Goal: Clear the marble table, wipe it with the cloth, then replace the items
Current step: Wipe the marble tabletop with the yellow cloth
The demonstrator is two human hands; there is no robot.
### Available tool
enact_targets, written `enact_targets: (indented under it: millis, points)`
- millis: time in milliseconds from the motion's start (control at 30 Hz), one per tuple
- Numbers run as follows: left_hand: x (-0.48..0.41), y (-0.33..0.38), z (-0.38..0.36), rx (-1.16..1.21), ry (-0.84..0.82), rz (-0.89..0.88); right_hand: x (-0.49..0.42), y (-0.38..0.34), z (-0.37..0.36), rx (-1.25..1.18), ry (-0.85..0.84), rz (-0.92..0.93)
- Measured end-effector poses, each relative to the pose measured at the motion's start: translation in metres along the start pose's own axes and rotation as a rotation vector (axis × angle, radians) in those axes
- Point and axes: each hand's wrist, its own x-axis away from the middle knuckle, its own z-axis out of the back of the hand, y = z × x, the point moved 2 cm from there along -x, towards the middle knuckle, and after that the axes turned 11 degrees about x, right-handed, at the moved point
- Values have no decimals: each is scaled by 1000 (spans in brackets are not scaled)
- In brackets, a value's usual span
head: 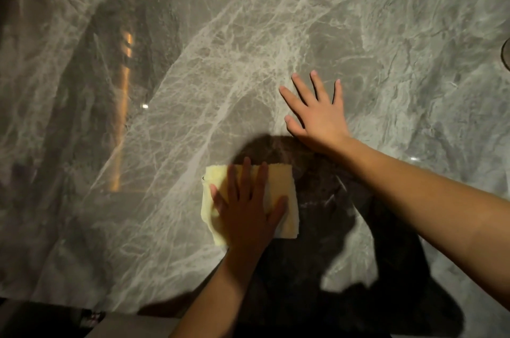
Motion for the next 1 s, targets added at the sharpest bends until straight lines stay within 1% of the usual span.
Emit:
enact_targets:
  millis: [133,233,367,500,567,633,733,800,867,933,1000]
  points:
    - [-12,-2,3,-10,-3,-26,1,1,3,-36,7,4]
    - [-43,-4,10,3,12,-51,4,-4,7,-91,-12,0]
    - [-70,-8,15,-49,45,-153,14,-15,7,-119,7,-15]
    - [-73,-12,17,-82,38,-189,14,-21,18,-308,72,-50]
    - [-73,-13,19,-68,-6,-201,17,-27,20,-346,104,10]
    - [-76,-14,23,-44,-29,-204,22,-34,15,-329,106,51]
    - [-82,-21,39,-9,58,-231,22,-37,15,-349,115,36]
    - [-85,-33,52,69,96,-284,22,-38,20,-337,135,116]
    - [-87,-49,63,117,77,-307,25,-41,22,-284,162,225]
    - [-89,-60,72,76,58,-290,30,-43,23,-252,186,272]
    - [-97,-64,78,24,0,-254,35,-44,21,-269,200,261]
